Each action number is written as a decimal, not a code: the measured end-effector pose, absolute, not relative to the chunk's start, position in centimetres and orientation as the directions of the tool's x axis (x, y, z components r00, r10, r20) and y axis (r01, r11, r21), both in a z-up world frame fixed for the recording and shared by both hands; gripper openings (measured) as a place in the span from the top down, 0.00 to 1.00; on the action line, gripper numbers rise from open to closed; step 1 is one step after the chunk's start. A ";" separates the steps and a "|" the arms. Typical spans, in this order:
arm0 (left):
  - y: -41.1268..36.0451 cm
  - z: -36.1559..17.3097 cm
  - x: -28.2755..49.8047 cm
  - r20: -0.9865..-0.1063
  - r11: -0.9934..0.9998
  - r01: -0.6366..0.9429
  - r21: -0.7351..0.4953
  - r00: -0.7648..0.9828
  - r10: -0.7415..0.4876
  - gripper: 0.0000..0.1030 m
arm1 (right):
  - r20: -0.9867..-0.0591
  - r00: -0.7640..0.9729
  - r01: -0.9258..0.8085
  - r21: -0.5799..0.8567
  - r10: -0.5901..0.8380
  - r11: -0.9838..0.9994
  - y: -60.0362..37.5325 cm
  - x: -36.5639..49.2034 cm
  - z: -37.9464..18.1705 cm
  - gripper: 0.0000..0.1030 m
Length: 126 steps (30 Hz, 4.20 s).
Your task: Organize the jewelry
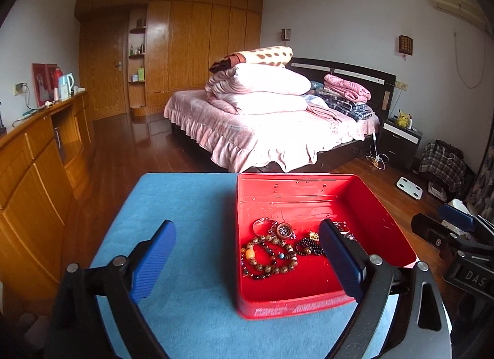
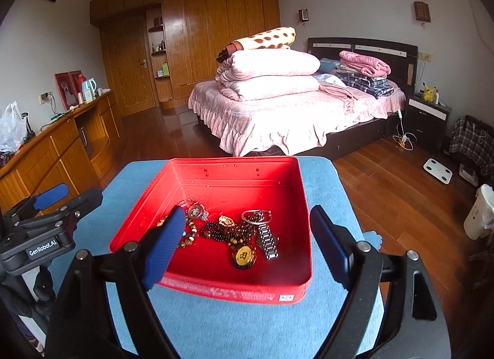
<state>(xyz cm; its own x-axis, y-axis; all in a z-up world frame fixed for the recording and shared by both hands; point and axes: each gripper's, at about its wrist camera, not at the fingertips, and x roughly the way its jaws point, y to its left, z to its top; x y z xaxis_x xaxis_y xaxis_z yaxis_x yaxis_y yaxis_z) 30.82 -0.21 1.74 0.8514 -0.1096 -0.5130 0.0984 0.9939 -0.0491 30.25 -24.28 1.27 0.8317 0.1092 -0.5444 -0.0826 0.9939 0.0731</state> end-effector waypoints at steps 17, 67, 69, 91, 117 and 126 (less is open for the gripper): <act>-0.3 2.3 23.4 -0.443 0.995 0.098 -0.004 0.892 -0.090 0.06 | -0.447 0.893 -0.055 0.019 0.057 0.998 -23.0 21.5 1.7 0.06; 0.6 5.8 11.1 -0.230 0.995 0.093 0.031 0.970 -0.083 0.06 | -0.274 0.959 -0.078 -0.024 0.069 0.997 -22.8 10.9 5.9 0.05; 0.6 5.9 11.0 -0.229 0.995 0.092 0.032 0.970 -0.083 0.06 | -0.274 0.959 -0.079 -0.022 0.070 0.997 -22.8 10.9 6.0 0.05; 0.6 5.9 11.1 -0.229 0.995 0.093 0.030 0.970 -0.084 0.06 | -0.272 0.960 -0.077 -0.020 0.069 0.997 -22.9 10.9 6.1 0.05; 0.1 5.9 11.0 -0.238 0.995 0.093 0.026 0.967 -0.085 0.06 | -0.272 0.960 -0.075 -0.021 0.067 0.997 -23.2 10.9 6.2 0.05; -0.1 6.0 11.1 -0.240 0.996 0.087 0.029 0.968 -0.078 0.06 | -0.275 0.959 -0.074 -0.022 0.065 0.997 -23.3 10.9 6.2 0.05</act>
<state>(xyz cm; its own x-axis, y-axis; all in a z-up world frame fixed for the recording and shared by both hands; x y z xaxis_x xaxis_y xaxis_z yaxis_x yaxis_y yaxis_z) 11.15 -0.08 6.00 0.9676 -0.0778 -0.2401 0.0874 0.9957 0.0294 10.85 -23.26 6.21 0.9593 0.0654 -0.2748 -0.0743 0.9970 -0.0220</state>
